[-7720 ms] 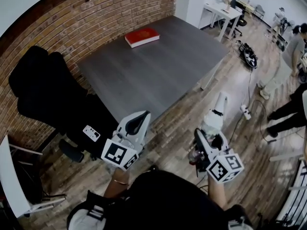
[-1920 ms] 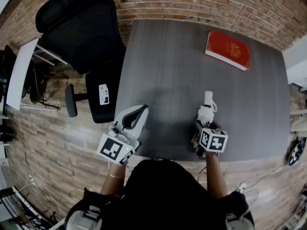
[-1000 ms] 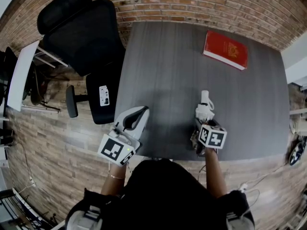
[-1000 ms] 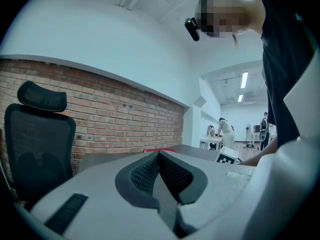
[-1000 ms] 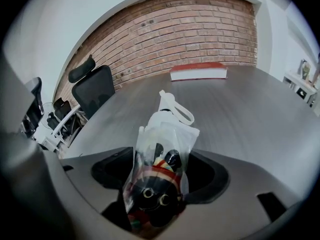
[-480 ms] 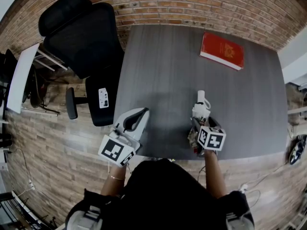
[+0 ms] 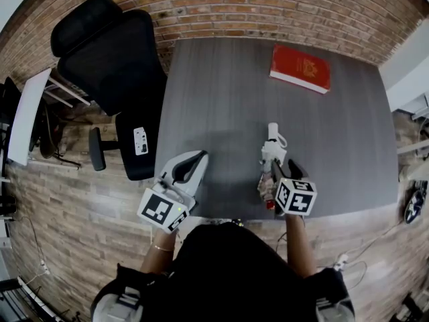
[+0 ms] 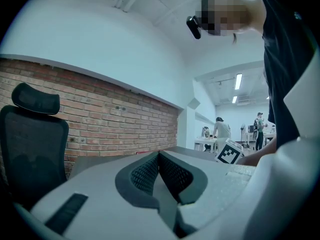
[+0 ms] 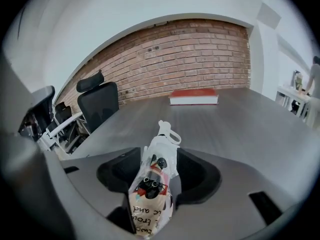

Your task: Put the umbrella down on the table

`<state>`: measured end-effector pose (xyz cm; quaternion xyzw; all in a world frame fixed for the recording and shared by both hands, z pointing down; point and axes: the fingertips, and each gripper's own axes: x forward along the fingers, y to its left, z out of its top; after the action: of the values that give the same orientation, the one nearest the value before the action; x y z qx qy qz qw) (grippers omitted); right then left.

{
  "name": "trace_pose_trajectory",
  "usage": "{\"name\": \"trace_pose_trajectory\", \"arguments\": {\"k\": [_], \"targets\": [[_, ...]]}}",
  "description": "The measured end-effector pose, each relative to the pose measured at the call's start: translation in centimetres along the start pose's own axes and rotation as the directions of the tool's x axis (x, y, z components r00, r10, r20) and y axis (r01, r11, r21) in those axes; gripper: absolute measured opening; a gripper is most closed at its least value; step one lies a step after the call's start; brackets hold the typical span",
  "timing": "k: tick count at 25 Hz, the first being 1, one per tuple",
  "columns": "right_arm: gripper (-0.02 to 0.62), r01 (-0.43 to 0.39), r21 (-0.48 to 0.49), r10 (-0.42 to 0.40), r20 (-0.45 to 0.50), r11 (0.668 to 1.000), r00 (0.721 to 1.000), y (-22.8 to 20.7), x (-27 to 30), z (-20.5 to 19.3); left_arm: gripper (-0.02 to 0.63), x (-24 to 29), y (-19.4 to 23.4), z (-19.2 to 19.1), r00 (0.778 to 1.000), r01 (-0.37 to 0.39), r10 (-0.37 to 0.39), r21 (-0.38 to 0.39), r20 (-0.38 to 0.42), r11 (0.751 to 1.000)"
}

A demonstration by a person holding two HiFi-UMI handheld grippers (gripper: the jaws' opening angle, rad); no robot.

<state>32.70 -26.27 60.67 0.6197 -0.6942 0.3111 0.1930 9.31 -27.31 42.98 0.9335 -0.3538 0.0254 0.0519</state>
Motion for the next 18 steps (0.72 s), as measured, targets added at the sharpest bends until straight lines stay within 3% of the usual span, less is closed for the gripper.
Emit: {"name": "trace_pose_trajectory", "arguments": {"k": [6,9,18], "targets": [[0.104,0.014,-0.002,-0.014,0.086,1.0,0.996,-0.3,-2.8,0.9,-0.003,-0.2,-1.3,0.1,1.0,0.016,-0.016,0.006,-0.006,1.0],[0.004,0.043,0.015,-0.044,0.112,0.999,0.993,-0.8,-4.2,1.0,-0.003,-0.4,-2.1,0.6,1.0,0.026,-0.027,0.023,0.012,0.999],[-0.005,0.028,0.022,-0.032,0.207,0.999,0.978,-0.5,-8.5,1.6,-0.005,-1.7,-4.1,0.8,0.999,0.031,-0.031,0.033,0.008,0.999]]}}
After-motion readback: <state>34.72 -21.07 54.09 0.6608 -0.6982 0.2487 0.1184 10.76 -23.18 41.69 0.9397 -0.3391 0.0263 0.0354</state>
